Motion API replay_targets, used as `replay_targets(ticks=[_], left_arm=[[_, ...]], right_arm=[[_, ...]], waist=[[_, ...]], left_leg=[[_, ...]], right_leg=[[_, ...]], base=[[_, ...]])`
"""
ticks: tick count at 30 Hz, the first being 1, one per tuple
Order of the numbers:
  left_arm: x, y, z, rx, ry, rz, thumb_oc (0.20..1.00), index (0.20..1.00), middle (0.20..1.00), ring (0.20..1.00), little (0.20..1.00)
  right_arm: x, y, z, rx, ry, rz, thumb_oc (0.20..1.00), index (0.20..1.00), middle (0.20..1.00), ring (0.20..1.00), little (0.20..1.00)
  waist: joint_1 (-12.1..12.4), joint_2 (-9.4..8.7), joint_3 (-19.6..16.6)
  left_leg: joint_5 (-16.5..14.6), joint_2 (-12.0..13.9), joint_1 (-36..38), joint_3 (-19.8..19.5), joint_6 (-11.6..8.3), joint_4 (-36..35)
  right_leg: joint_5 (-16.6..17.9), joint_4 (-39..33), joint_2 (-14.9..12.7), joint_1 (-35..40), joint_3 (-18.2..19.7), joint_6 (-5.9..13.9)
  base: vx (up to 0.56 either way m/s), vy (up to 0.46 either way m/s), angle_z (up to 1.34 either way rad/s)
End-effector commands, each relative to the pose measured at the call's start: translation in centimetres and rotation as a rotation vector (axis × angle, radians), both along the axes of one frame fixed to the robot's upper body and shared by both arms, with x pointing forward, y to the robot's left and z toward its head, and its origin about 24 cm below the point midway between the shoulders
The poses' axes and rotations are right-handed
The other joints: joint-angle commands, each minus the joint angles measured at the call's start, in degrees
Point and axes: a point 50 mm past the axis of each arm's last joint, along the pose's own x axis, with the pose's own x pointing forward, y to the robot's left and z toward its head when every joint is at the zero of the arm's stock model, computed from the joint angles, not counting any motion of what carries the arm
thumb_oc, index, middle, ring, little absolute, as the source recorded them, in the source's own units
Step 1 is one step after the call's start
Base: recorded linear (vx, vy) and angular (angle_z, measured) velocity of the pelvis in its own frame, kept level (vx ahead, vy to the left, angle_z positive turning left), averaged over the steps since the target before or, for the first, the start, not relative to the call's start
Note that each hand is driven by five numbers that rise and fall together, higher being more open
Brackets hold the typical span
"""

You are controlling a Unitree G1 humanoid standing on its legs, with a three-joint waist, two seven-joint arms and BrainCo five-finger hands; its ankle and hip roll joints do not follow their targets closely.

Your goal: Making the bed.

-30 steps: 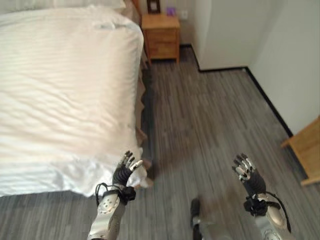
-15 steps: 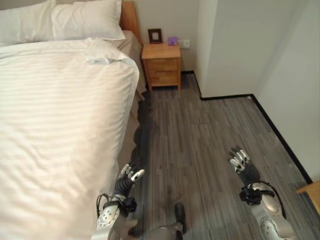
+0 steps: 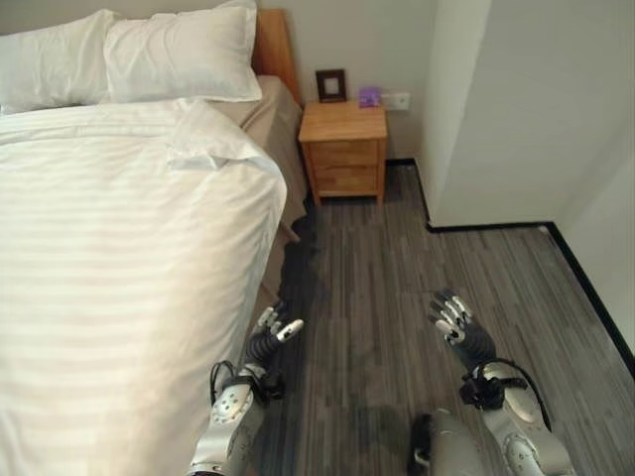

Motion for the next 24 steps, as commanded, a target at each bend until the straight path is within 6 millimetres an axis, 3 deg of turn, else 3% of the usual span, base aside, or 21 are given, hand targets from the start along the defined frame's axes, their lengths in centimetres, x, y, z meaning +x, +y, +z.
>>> replay_targets(ticks=[1, 2, 3, 4, 5, 6, 7, 8, 9, 10, 12, 13, 14, 16, 17, 18, 21, 22, 23, 24], left_arm=[[2.5, 0.1, 3.2, 0.061, -0.174, -0.024, 1.0, 1.0, 1.0, 1.0, 1.0], [2.5, 0.1, 3.2, 0.061, -0.174, -0.025, 1.0, 1.0, 1.0, 1.0, 1.0], [2.4, -0.8, 2.8, 0.019, -0.165, -0.037, 1.0, 1.0, 1.0, 1.0, 1.0], [2.4, -0.8, 2.8, 0.019, -0.165, -0.038, 1.0, 1.0, 1.0, 1.0, 1.0], [2.3, -1.3, 2.5, -0.012, -0.151, -0.045, 1.0, 1.0, 1.0, 1.0, 1.0], [2.4, -1.4, 2.6, -0.029, -0.154, -0.033, 1.0, 1.0, 1.0, 1.0, 1.0], [2.4, -1.5, 2.6, -0.031, -0.153, -0.033, 1.0, 1.0, 1.0, 1.0, 1.0], [2.6, -1.5, 2.8, -0.07, -0.165, -0.018, 1.0, 1.0, 1.0, 1.0, 1.0], [2.8, -1.8, 3.0, -0.094, -0.169, -0.027, 1.0, 1.0, 1.0, 1.0, 1.0], [2.9, -2.0, 3.1, -0.108, -0.175, -0.026, 1.0, 1.0, 1.0, 1.0, 1.0], [2.5, -1.7, 2.8, -0.123, -0.167, 0.0, 1.0, 1.0, 1.0, 1.0, 1.0], [2.5, -1.6, 2.8, -0.123, -0.167, 0.0, 1.0, 1.0, 1.0, 1.0, 1.0], [2.2, -1.4, 2.5, -0.127, -0.158, 0.005, 1.0, 1.0, 1.0, 1.0, 1.0], [1.7, -0.9, 2.4, -0.097, -0.158, 0.017, 1.0, 1.0, 1.0, 1.0, 1.0], [1.7, -0.9, 2.3, -0.097, -0.157, 0.017, 1.0, 1.0, 1.0, 1.0, 1.0], [1.0, -0.2, 2.1, -0.084, -0.145, 0.047, 1.0, 1.0, 1.0, 1.0, 1.0], [0.7, 0.4, 2.3, -0.068, -0.154, 0.074, 1.0, 1.0, 1.0, 1.0, 1.0], [0.4, 1.2, 2.9, -0.057, -0.18, 0.101, 1.0, 1.0, 1.0, 1.0, 1.0], [0.4, 1.2, 2.9, -0.057, -0.18, 0.102, 1.0, 1.0, 1.0, 1.0, 1.0], [0.5, 1.1, 2.8, -0.068, -0.176, 0.096, 1.0, 1.0, 1.0, 1.0, 1.0]], right_arm=[[1.0, -1.8, 3.0, -0.058, -0.165, -0.069, 1.0, 1.0, 1.0, 1.0, 1.0], [1.0, -1.8, 3.0, -0.058, -0.165, -0.069, 1.0, 1.0, 1.0, 1.0, 1.0], [0.9, -1.9, 3.0, -0.066, -0.169, -0.065, 1.0, 1.0, 1.0, 1.0, 1.0], [0.9, -1.9, 3.0, -0.065, -0.17, -0.066, 1.0, 1.0, 1.0, 1.0, 1.0], [0.9, -2.2, 3.0, -0.085, -0.167, -0.068, 1.0, 1.0, 1.0, 1.0, 1.0], [1.0, -2.2, 3.3, -0.075, -0.18, -0.068, 1.0, 1.0, 1.0, 1.0, 1.0], [0.9, -2.2, 3.3, -0.076, -0.179, -0.068, 1.0, 1.0, 1.0, 1.0, 1.0], [1.0, -2.4, 3.7, -0.046, -0.196, -0.082, 1.0, 1.0, 1.0, 1.0, 1.0], [1.0, -2.6, 3.5, -0.041, -0.184, -0.097, 1.0, 1.0, 1.0, 1.0, 1.0], [1.0, -2.9, 3.5, -0.056, -0.178, -0.111, 1.0, 1.0, 1.0, 1.0, 1.0], [1.4, -3.1, 3.9, -0.047, -0.193, -0.112, 1.0, 1.0, 1.0, 1.0, 1.0], [1.4, -3.1, 3.9, -0.046, -0.193, -0.111, 1.0, 1.0, 1.0, 1.0, 1.0], [1.4, -3.3, 4.0, -0.047, -0.198, -0.11, 1.0, 1.0, 1.0, 1.0, 1.0], [1.4, -3.5, 4.1, -0.07, -0.209, -0.111, 1.0, 1.0, 1.0, 1.0, 1.0], [1.4, -3.5, 4.1, -0.07, -0.209, -0.111, 1.0, 1.0, 1.0, 1.0, 1.0], [1.6, -3.3, 4.1, -0.086, -0.213, -0.097, 1.0, 1.0, 1.0, 1.0, 1.0], [2.0, -3.1, 4.4, -0.084, -0.223, -0.086, 1.0, 1.0, 1.0, 1.0, 1.0], [2.8, -2.0, 5.2, -0.068, -0.265, -0.031, 1.0, 1.0, 1.0, 1.0, 1.0], [2.8, -2.0, 5.2, -0.067, -0.265, -0.031, 1.0, 1.0, 1.0, 1.0, 1.0], [2.9, -1.6, 5.1, -0.066, -0.265, -0.024, 1.0, 1.0, 1.0, 1.0, 1.0]], waist=[[0.9, -1.57, 0.61], [1.17, -1.66, 0.57], [-0.25, -1.47, 0.67], [-0.03, -1.55, 0.64], [-0.61, -0.67, 1.39], [-0.51, 0.1, 2.11], [-0.71, 0.02, 2.07], [-0.36, -0.53, 3.23], [-0.17, -0.82, 4.04], [0.85, -1.9, 5.39], [1.3, -3.45, 5.21], [1.13, -3.66, 5.15], [1.26, -4.18, 4.64], [1.03, -4.97, 2.64], [0.88, -5.12, 2.66], [1.62, -4.61, 0.94], [2.02, -4.91, -0.04], [3.2, -5.62, -1.43], [3.22, -5.65, -1.46], [4.11, -6.31, -1.85]], left_leg=[[11.35, -1.3, -4.28, 1.69, 2.06, -6.27], [11.33, -1.42, -4.37, 1.94, 2.09, -6.22], [12.35, 1.58, -4.4, 1.42, 0.69, 4.24], [12.28, 1.5, -4.55, 1.62, 0.72, 4.42], [21.47, 8.94, -12.38, 3.77, -0.64, 30.45], [25.22, 13.75, -18.13, 4.53, -0.95, 43.91], [25.49, 13.45, -17.74, 4.34, -1.13, 43.21], [27.44, 16.87, -20.73, 6.85, -1.41, 49.0], [25.37, 17.76, -23.18, 6.48, -1.1, 51.21], [22.27, 16.87, -29.26, 6.33, -2.13, 51.55], [19.41, 13.28, -33.17, 6.58, -2.91, 43.04], [19.49, 12.97, -33.11, 6.67, -2.66, 42.74], [18.58, 11.79, -32.77, 7.8, -2.63, 36.27], [19.15, 2.92, -30.52, 7.64, -1.85, 10.24], [19.64, 2.55, -30.07, 7.6, -1.76, 9.31], [21.79, -0.78, -28.16, 4.88, -1.6, -3.14], [22.66, -1.44, -27.41, 6.94, -1.73, -3.65], [19.12, -2.28, -25.64, 7.43, 1.09, -2.95], [18.9, -2.28, -25.75, 7.5, 1.14, -2.69], [17.66, -3.11, -24.62, 7.43, 2.46, -2.45]], right_leg=[[8.49, -4.54, -3.74, 10.04, 0.38, 9.46], [8.59, -4.54, -3.74, 9.88, 0.66, 9.46], [11.07, -4.53, -3.06, 13.8, 1.19, 7.82], [11.16, -4.53, -3.08, 13.66, 1.41, 7.82], [9.61, -3.27, -0.05, 17.24, 1.8, 3.75], [8.15, -3.84, 2.59, 19.74, 1.17, 0.8], [7.74, -3.44, 2.38, 19.76, 1.03, 0.92], [6.13, -3.5, 3.48, 22.7, 0.62, -1.36], [4.36, -3.46, 4.13, 24.99, 0.75, -2.27], [2.78, -4.35, 3.77, 28.38, 0.04, -3.06], [2.01, -4.53, 2.01, 30.51, -2.64, -2.63], [1.96, -4.53, 1.74, 30.48, -2.81, -2.56], [1.83, -4.54, 0.92, 31.21, -3.37, -2.09], [0.72, -4.54, -0.74, 31.99, -5.42, -0.12], [0.69, -4.54, -0.94, 32.06, -5.56, -0.04], [0.14, -4.54, 0.15, 34.14, -6.27, 0.92], [0.44, -4.54, 0.34, 35.75, -6.35, 1.62], [-0.53, -0.12, -0.85, 35.87, -6.83, 2.91], [-0.73, 0.17, -0.93, 35.73, -6.78, 2.96], [2.85, 8.01, -2.65, 33.59, -7.06, 5.05]], base=[[0.59, -0.196, 0.16], [1.19, -0.428, 0.43], [0.59, -0.23, 0.6], [1.08, -0.576, 0.64], [0.67, -0.556, 0.44], [0.7, -0.562, 0.21], [0.49, -0.458, 0.4], [0.48, -0.394, 0.24], [0.76, -0.584, 0.21], [0.65, -0.407, 0.05], [0.49, -0.239, 0.25], [0.36, -0.12, 0.5], [0.51, -0.062, 0.51], [0.59, 0.002, 0.42], [0.62, 0.038, 0.72], [0.64, -0.028, 0.74], [0.67, -0.019, 0.32], [0.49, 0.042, 0.09], [0.69, 0.074, -0.13], [0.42, 0.127, -0.21]])
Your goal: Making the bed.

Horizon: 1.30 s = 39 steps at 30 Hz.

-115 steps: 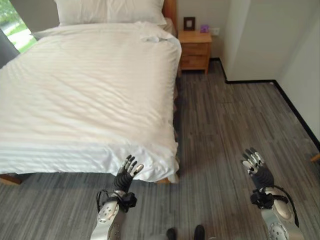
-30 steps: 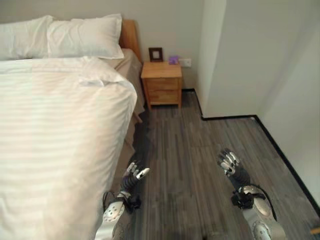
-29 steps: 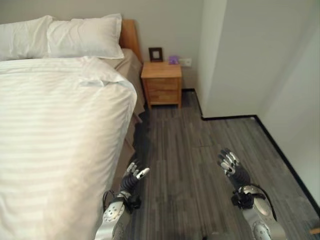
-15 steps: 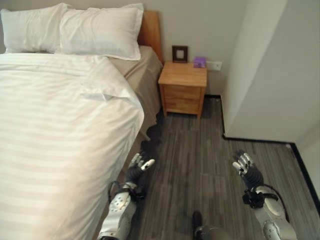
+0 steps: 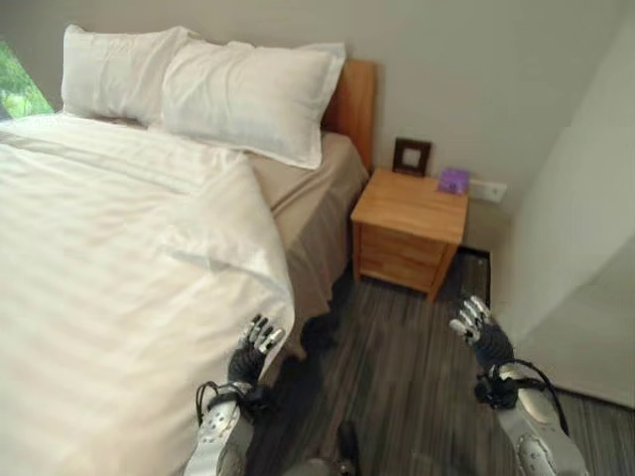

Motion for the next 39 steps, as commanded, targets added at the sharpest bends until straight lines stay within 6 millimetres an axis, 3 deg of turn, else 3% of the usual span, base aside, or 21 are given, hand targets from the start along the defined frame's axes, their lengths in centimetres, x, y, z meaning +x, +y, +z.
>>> replay_targets(ticks=[1, 2, 3, 4, 5, 6, 8, 9, 10, 11, 12, 14, 19, 22, 25, 26, 29, 32, 35, 38, 39], left_arm=[[2.1, -0.1, 2.4, 0.021, -0.143, -0.03, 1.0, 1.0, 1.0, 1.0, 1.0], [2.5, -0.2, 2.7, 0.034, -0.149, -0.042, 1.0, 1.0, 1.0, 1.0, 1.0], [3.1, -0.2, 3.2, 0.058, -0.169, -0.044, 1.0, 1.0, 1.0, 1.0, 1.0], [3.4, -0.5, 3.6, 0.07, -0.182, -0.077, 1.0, 1.0, 1.0, 1.0, 1.0], [3.4, -0.5, 3.6, 0.07, -0.181, -0.078, 1.0, 1.0, 1.0, 1.0, 1.0], [3.6, -0.7, 4.0, 0.069, -0.196, -0.118, 1.0, 1.0, 1.0, 1.0, 1.0], [3.9, -1.1, 4.1, 0.062, -0.202, -0.148, 1.0, 1.0, 1.0, 1.0, 1.0], [3.8, -1.1, 3.9, 0.062, -0.195, -0.153, 1.0, 1.0, 1.0, 1.0, 1.0], [3.6, -0.9, 3.7, 0.065, -0.185, -0.143, 1.0, 1.0, 1.0, 1.0, 1.0], [3.6, -0.9, 3.7, 0.065, -0.185, -0.143, 1.0, 1.0, 1.0, 1.0, 1.0], [3.6, -0.8, 3.7, 0.074, -0.187, -0.136, 1.0, 1.0, 1.0, 1.0, 1.0], [3.5, -0.8, 3.6, 0.089, -0.183, -0.13, 1.0, 1.0, 1.0, 1.0, 1.0], [3.7, -0.7, 3.5, 0.062, -0.196, -0.102, 1.0, 1.0, 1.0, 1.0, 1.0], [4.5, -0.9, 3.7, -0.083, -0.226, -0.018, 1.0, 1.0, 1.0, 1.0, 1.0], [4.6, 0.0, 4.2, -0.147, -0.261, 0.075, 1.0, 1.0, 1.0, 1.0, 1.0], [4.5, 0.6, 4.4, -0.144, -0.276, 0.119, 1.0, 1.0, 1.0, 1.0, 1.0], [4.7, 1.3, 4.8, -0.111, -0.288, 0.152, 1.0, 1.0, 1.0, 1.0, 1.0], [4.7, 2.5, 5.7, 0.032, -0.294, 0.205, 1.0, 1.0, 1.0, 1.0, 1.0], [4.7, 4.3, 8.8, 0.111, -0.421, 0.328, 1.0, 1.0, 1.0, 1.0, 1.0], [4.7, 4.7, 9.2, 0.137, -0.426, 0.357, 1.0, 1.0, 1.0, 1.0, 1.0], [5.3, 6.2, 10.5, 0.209, -0.448, 0.402, 1.0, 1.0, 1.0, 1.0, 1.0]], right_arm=[[1.2, 0.0, 3.2, -0.027, -0.175, 0.022, 1.0, 1.0, 1.0, 1.0, 1.0], [1.5, 0.7, 3.3, 0.001, -0.178, 0.026, 1.0, 1.0, 1.0, 1.0, 1.0], [1.7, 1.3, 3.3, 0.043, -0.177, 0.039, 1.0, 1.0, 1.0, 1.0, 1.0], [1.6, 1.5, 3.0, 0.049, -0.167, 0.056, 1.0, 1.0, 1.0, 1.0, 1.0], [1.6, 1.5, 3.0, 0.05, -0.166, 0.055, 1.0, 1.0, 1.0, 1.0, 1.0], [1.5, 1.0, 3.1, 0.0, -0.166, 0.049, 1.0, 1.0, 1.0, 1.0, 1.0], [1.3, 0.2, 3.2, 0.01, -0.171, 0.006, 1.0, 1.0, 1.0, 1.0, 1.0], [1.3, 0.0, 3.1, 0.007, -0.17, -0.006, 1.0, 1.0, 1.0, 1.0, 1.0], [1.0, -0.4, 3.0, -0.005, -0.163, -0.021, 1.0, 1.0, 1.0, 1.0, 1.0], [1.0, -0.4, 3.0, -0.005, -0.163, -0.021, 1.0, 1.0, 1.0, 1.0, 1.0], [0.7, -0.7, 2.9, -0.013, -0.159, -0.027, 1.0, 1.0, 1.0, 1.0, 1.0], [0.5, -0.9, 2.6, -0.022, -0.148, -0.026, 1.0, 1.0, 1.0, 1.0, 1.0], [0.5, -1.7, 2.7, -0.033, -0.153, -0.035, 1.0, 1.0, 1.0, 1.0, 1.0], [0.7, -3.0, 3.5, -0.023, -0.19, -0.091, 1.0, 1.0, 1.0, 1.0, 1.0], [0.6, -3.5, 3.9, -0.021, -0.203, -0.11, 1.0, 1.0, 1.0, 1.0, 1.0], [0.3, -4.1, 3.9, -0.059, -0.195, -0.136, 1.0, 1.0, 1.0, 1.0, 1.0], [-0.1, -4.7, 3.7, -0.063, -0.188, -0.171, 1.0, 1.0, 1.0, 1.0, 1.0], [-1.0, -5.2, 3.6, -0.08, -0.182, -0.193, 1.0, 1.0, 1.0, 1.0, 1.0], [-1.6, -5.2, 3.1, -0.084, -0.16, -0.208, 1.0, 1.0, 1.0, 1.0, 1.0], [-1.6, -5.0, 3.1, -0.079, -0.159, -0.2, 1.0, 1.0, 1.0, 1.0, 1.0], [-1.6, -4.7, 2.8, -0.087, -0.146, -0.17, 1.0, 1.0, 1.0, 1.0, 1.0]], waist=[[2.29, 1.32, -2.09], [1.25, 0.98, -0.74], [0.53, 1.5, 1.05], [-0.24, 2.46, 2.4], [-0.28, 2.55, 2.3], [-0.64, 3.98, 2.47], [-0.44, 5.26, 2.51], [-0.2, 5.41, 2.28], [-0.22, 4.88, 1.72], [-0.06, 4.89, 1.7], [0.34, 4.12, 1.25], [0.5, 3.47, 0.88], [0.18, 2.67, 0.42], [-0.78, 1.34, 2.15], [-1.11, 0.34, 3.95], [-1.43, 0.22, 3.96], [-2.71, 0.33, 3.45], [-4.53, 2.2, 2.79], [-5.47, 2.81, 1.32], [-5.65, 2.98, 0.86], [-6.19, 3.45, -0.08]], left_leg=[[-5.02, 1.01, 1.86, 0.68, -6.54, 1.61], [-6.23, 0.22, 4.19, 0.06, -4.87, 0.8], [-5.96, 0.55, 6.58, -0.24, -4.0, -0.78], [-6.04, 0.94, 10.58, -0.85, -2.85, -3.32], [-6.48, 0.96, 10.81, -1.5, -3.1, -3.13], [-6.31, 2.05, 13.24, -3.34, -3.25, -4.25], [-7.38, 4.04, 13.25, -5.18, -4.1, -2.49], [-7.88, 4.64, 13.04, -5.97, -4.48, -2.13], [-8.33, 4.67, 14.02, -7.57, -5.14, -3.43], [-8.31, 4.68, 14.04, -7.4, -5.15, -3.48], [-8.74, 4.77, 14.9, -8.62, -5.76, -4.28], [-8.64, 5.49, 15.56, -10.46, -6.47, -4.28], [-7.54, 8.17, 14.77, -13.97, -8.33, -1.87], [-3.59, 10.29, 7.41, -13.11, -10.24, 11.66], [-2.43, 12.31, 3.11, -9.48, -9.89, 21.37], [-1.73, 13.61, 2.66, -4.93, -10.46, 18.45], [-1.43, 12.54, 1.77, -1.7, -11.71, 11.68], [-1.64, 11.32, 2.69, 3.51, -13.27, 6.93], [-2.86, 9.44, 5.23, 1.5, -12.88, 2.27], [-3.2, 8.85, 6.44, 1.33, -12.39, 0.37], [-3.42, 8.04, 8.78, 2.05, -11.77, -3.18]], right_leg=[[20.3, 12.71, -3.04, -11.34, -0.77, 3.6], [25.55, 26.54, -6.04, -16.76, 0.43, 5.42], [25.34, 33.27, -8.05, -21.95, 0.75, 4.56], [21.7, 37.57, -9.64, -26.27, 0.15, 1.89], [21.86, 36.9, -9.3, -25.74, 0.56, 2.73], [18.01, 30.99, -10.32, -25.95, -1.24, 0.8], [16.11, 14.91, -8.23, -24.75, 0.07, -0.86], [16.47, 4.12, -5.54, -23.55, 3.75, -0.83], [17.91, -7.47, -2.89, -22.43, 12.54, 0.69], [18.15, -7.81, -2.83, -22.34, 12.68, 0.68], [20.16, -12.87, -2.21, -22.52, 17.84, 2.18], [21.3, -11.56, -1.1, -23.64, 20.83, 2.69], [18.29, -9.09, 0.34, -22.91, 18.84, 0.13], [17.09, -11.2, 0.23, -18.96, 13.82, -2.67], [15.97, -13.28, 0.99, -15.1, 9.98, -4.99], [14.93, -13.8, 0.49, -13.73, 7.27, -5.51], [14.23, -14.0, -0.25, -13.33, 3.95, -5.4], [13.02, -12.56, 0.22, -12.99, 0.98, -4.53], [11.91, -13.15, -0.57, -11.61, -0.77, -4.34], [11.91, -13.45, -0.71, -11.25, -0.72, -3.86], [11.97, -13.84, -0.89, -11.09, -0.15, -3.23]], base=[[0.54, 0.181, -0.1], [0.37, 0.19, 0.05], [0.36, 0.091, -0.15], [0.28, 0.054, 0.58], [0.48, -0.026, 0.83], [0.38, -0.06, 1.27], [0.43, -0.22, 0.86], [0.47, -0.343, 0.93], [0.31, -0.227, 0.64], [0.44, -0.313, 0.71], [0.22, -0.171, 0.63], [0.34, -0.34, 0.77], [0.28, -0.413, 0.09], [0.18, -0.492, 0.73], [0.16, -0.397, 1.02], [0.15, -0.26, 0.62], [0.09, -0.106, 0.78], [0.16, 0.028, 0.88], [0.19, 0.11, 0.38], [0.18, 0.14, -0.03], [0.18, 0.152, -0.12]])
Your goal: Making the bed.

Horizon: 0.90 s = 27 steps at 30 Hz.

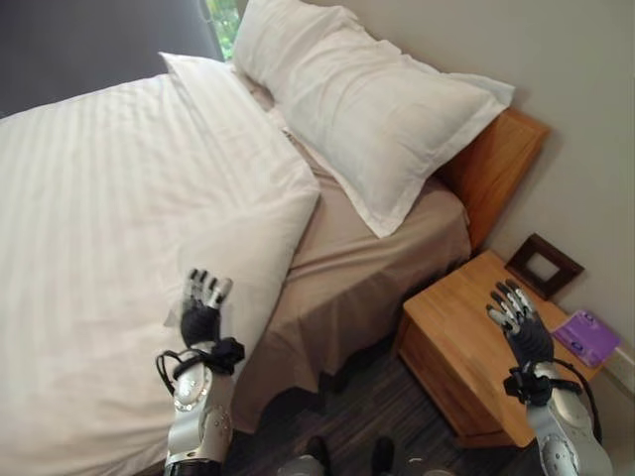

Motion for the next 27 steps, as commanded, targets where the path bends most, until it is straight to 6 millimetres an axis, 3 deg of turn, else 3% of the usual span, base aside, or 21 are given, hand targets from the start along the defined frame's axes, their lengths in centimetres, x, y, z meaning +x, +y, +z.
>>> replay_targets(ticks=[1, 2, 3, 8, 10, 14, 18, 19, 21, 22, 27], left_arm=[[1.1, 2.4, 2.9, 0.168, -0.067, 0.078, 1.0, 1.0, 1.0, 1.0, 1.0], [1.7, 3.5, 4.5, 0.315, -0.054, 0.09, 1.0, 1.0, 1.0, 1.0, 1.0], [2.1, 4.1, 5.2, 0.356, -0.056, 0.114, 1.0, 1.0, 1.0, 1.0, 1.0], [3.0, 6.1, 7.2, 0.368, -0.086, 0.232, 1.0, 1.0, 1.0, 1.0, 1.0], [2.5, 7.5, 8.5, 0.343, -0.134, 0.374, 1.0, 1.0, 1.0, 1.0, 1.0], [1.2, 9.7, 9.2, 0.418, -0.089, 0.537, 1.0, 1.0, 1.0, 1.0, 1.0], [0.1, 11.8, 8.4, 0.442, -0.003, 0.6, 1.0, 1.0, 1.0, 1.0, 1.0], [-0.8, 13.3, 7.6, 0.44, 0.062, 0.653, 1.0, 1.0, 1.0, 1.0, 1.0], [-1.0, 13.6, 7.6, 0.427, 0.056, 0.675, 1.0, 1.0, 1.0, 1.0, 1.0], [-1.5, 14.2, 6.7, 0.385, 0.081, 0.693, 1.0, 1.0, 1.0, 1.0, 1.0], [-1.2, 14.6, 6.2, 0.362, 0.112, 0.665, 1.0, 1.0, 1.0, 1.0, 1.0]], right_arm=[[0.7, 0.3, 2.4, -0.035, -0.127, 0.037, 1.0, 1.0, 1.0, 1.0, 1.0], [0.8, 0.5, 2.3, -0.037, -0.121, 0.064, 1.0, 1.0, 1.0, 1.0, 1.0], [0.8, 0.7, 2.3, -0.034, -0.118, 0.084, 1.0, 1.0, 1.0, 1.0, 1.0], [0.4, 1.1, 1.9, -0.023, -0.1, 0.115, 1.0, 1.0, 1.0, 1.0, 1.0], [0.0, 1.4, 1.4, -0.012, -0.082, 0.112, 1.0, 1.0, 1.0, 1.0, 1.0], [-0.6, 1.1, 1.1, -0.036, -0.058, 0.108, 1.0, 1.0, 1.0, 1.0, 1.0], [-0.8, 1.0, 1.0, -0.037, -0.05, 0.113, 1.0, 1.0, 1.0, 1.0, 1.0], [-0.9, 1.0, 1.0, -0.039, -0.053, 0.123, 1.0, 1.0, 1.0, 1.0, 1.0], [-0.9, 1.1, 1.1, -0.039, -0.057, 0.13, 1.0, 1.0, 1.0, 1.0, 1.0], [-0.9, 1.3, 1.1, -0.038, -0.054, 0.139, 1.0, 1.0, 1.0, 1.0, 1.0], [-0.8, 1.5, 1.2, -0.038, -0.058, 0.164, 1.0, 1.0, 1.0, 1.0, 1.0]], waist=[[-0.26, -0.72, -4.96], [-0.55, -0.29, -5.2], [-0.61, -0.3, -5.24], [-1.07, -0.4, -5.23], [-1.01, -0.72, -4.97], [-0.72, -1.24, -4.55], [-0.43, -1.5, -4.28], [-0.23, -1.61, -3.93], [-0.15, -1.85, -3.76], [-0.02, -2.34, -3.07], [0.28, -3.39, -1.6]], left_leg=[[0.64, -1.9, 1.68, -0.38, -0.65, -1.01], [0.28, -2.18, 2.44, 0.11, -0.4, -1.95], [-0.05, -2.31, 2.59, 0.3, -0.25, -1.96], [-1.37, -2.71, 2.43, 0.89, 0.14, -1.96], [-1.44, -2.65, 1.74, 2.01, 0.51, -1.96], [-1.77, -2.77, 1.27, 2.25, 0.6, -1.96], [-1.99, -2.81, 1.17, 2.4, 0.62, -1.96], [-2.04, -2.82, 1.03, 2.49, 0.61, -1.96], [-2.04, -2.8, 0.8, 2.51, 0.65, -1.96], [-2.02, -2.67, 0.43, 2.8, 0.6, -1.96], [-1.7, -2.33, -0.78, 3.07, 0.57, -1.96]], right_leg=[[-4.65, 1.14, -3.95, 4.5, 1.06, 3.97], [-4.61, 1.0, -4.08, 4.32, 1.5, 4.39], [-4.53, 0.99, -4.14, 4.19, 1.75, 4.59], [-3.96, 0.98, -4.48, 3.07, 2.71, 5.66], [-3.53, 0.98, -4.54, 1.95, 2.75, 5.87], [-3.25, 0.98, -4.75, 1.17, 3.03, 6.41], [-3.07, 0.98, -4.76, 0.8, 3.16, 6.69], [-3.03, 0.98, -4.76, 0.43, 3.32, 6.81], [-3.0, 0.98, -4.76, 0.15, 3.34, 6.83], [-2.91, 0.98, -4.69, -0.34, 3.33, 6.95], [-2.33, 0.98, -4.34, -1.73, 3.69, 6.91]], base=[[0.27, 0.253, -0.19], [0.14, 0.148, -0.15], [0.14, 0.151, -0.04], [0.1, 0.118, -0.12], [0.08, 0.112, -0.11], [0.05, 0.059, -0.08], [0.03, 0.036, -0.02], [0.04, 0.056, -0.03], [0.01, 0.04, -0.13], [0.0, 0.035, -0.13], [-0.01, 0.014, -0.01]])
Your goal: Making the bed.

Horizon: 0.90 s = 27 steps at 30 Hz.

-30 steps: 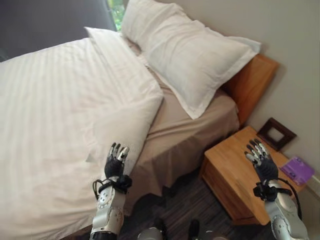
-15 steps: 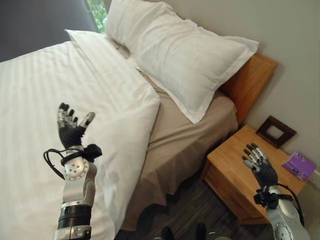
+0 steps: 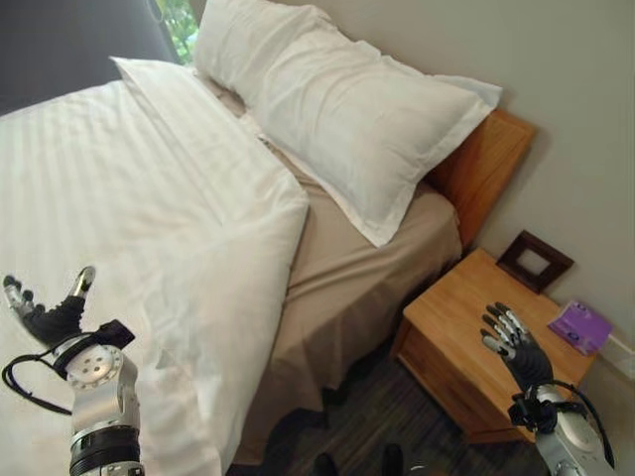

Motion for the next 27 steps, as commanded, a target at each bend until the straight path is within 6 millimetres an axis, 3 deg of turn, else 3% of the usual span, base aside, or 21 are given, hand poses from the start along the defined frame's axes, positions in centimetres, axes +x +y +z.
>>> replay_targets(ticks=[1, 7, 11, 13, 20, 26, 27], left_arm=[[2.5, 1.6, 4.9, 0.082, -0.136, -0.039, 1.0, 1.0, 1.0, 1.0, 1.0], [3.8, 1.6, 6.0, 0.098, -0.14, -0.112, 1.0, 1.0, 1.0, 1.0, 1.0], [6.8, 0.1, 7.2, 0.025, -0.226, -0.245, 1.0, 1.0, 1.0, 1.0, 1.0], [7.1, -0.1, 7.0, -0.004, -0.236, -0.253, 1.0, 1.0, 1.0, 1.0, 1.0], [8.7, -2.3, 4.6, -0.164, -0.266, -0.333, 1.0, 1.0, 1.0, 1.0, 1.0], [9.1, -3.9, 0.3, -0.26, -0.101, -0.381, 1.0, 1.0, 1.0, 1.0, 1.0], [9.1, -3.9, 0.3, -0.26, -0.101, -0.382, 1.0, 1.0, 1.0, 1.0, 1.0]], right_arm=[[2.3, 1.0, 3.3, 0.015, -0.193, 0.051, 1.0, 1.0, 1.0, 1.0, 1.0], [2.9, 1.7, 3.8, 0.04, -0.22, 0.094, 1.0, 1.0, 1.0, 1.0, 1.0], [3.6, 2.7, 4.0, 0.075, -0.233, 0.141, 1.0, 1.0, 1.0, 1.0, 1.0], [3.7, 2.9, 4.1, 0.079, -0.237, 0.152, 1.0, 1.0, 1.0, 1.0, 1.0], [3.6, 3.9, 3.8, 0.11, -0.217, 0.185, 1.0, 1.0, 1.0, 1.0, 1.0], [3.5, 4.4, 3.6, 0.122, -0.207, 0.204, 1.0, 1.0, 1.0, 1.0, 1.0], [3.5, 4.4, 3.6, 0.122, -0.206, 0.204, 1.0, 1.0, 1.0, 1.0, 1.0]], waist=[[0.9, -2.29, 4.54], [1.02, -3.66, 6.76], [0.33, -5.39, 9.11], [0.21, -5.71, 9.18], [-0.78, -7.91, 9.02], [-1.98, -9.35, 8.66], [-1.92, -9.34, 8.63]], left_leg=[[-1.23, 0.43, 0.58, -0.19, -1.9, 0.35], [-0.54, 0.83, -1.6, 0.18, -1.94, 0.35], [-0.08, 1.39, -3.76, -0.21, -2.41, 0.35], [-0.09, 1.47, -3.93, 0.04, -2.42, 0.35], [-0.53, 1.85, -3.94, 1.68, -2.44, 0.35], [-1.24, 1.96, -3.25, 2.69, -2.22, 0.35], [-1.25, 1.96, -3.25, 2.74, -2.22, 0.35]], right_leg=[[-3.34, 0.98, -2.12, 2.24, -0.25, 4.34], [-2.35, 0.98, -1.68, -0.27, 0.39, 4.29], [-1.33, 0.98, -1.29, -2.9, 1.26, 4.58], [-1.14, 0.98, -1.14, -3.28, 1.66, 4.62], [-0.66, 0.98, -0.59, -4.52, 3.36, 4.7], [-0.23, 0.98, -0.13, -4.95, 5.24, 4.78], [-0.22, 0.98, -0.13, -4.97, 5.3, 4.78]], base=[[-0.09, 0.025, -0.01], [-0.04, 0.015, -0.09], [0.0, 0.022, 0.0], [0.01, 0.007, -0.06], [0.02, 0.013, -0.17], [0.02, 0.014, -0.13], [0.01, 0.018, -0.21]])
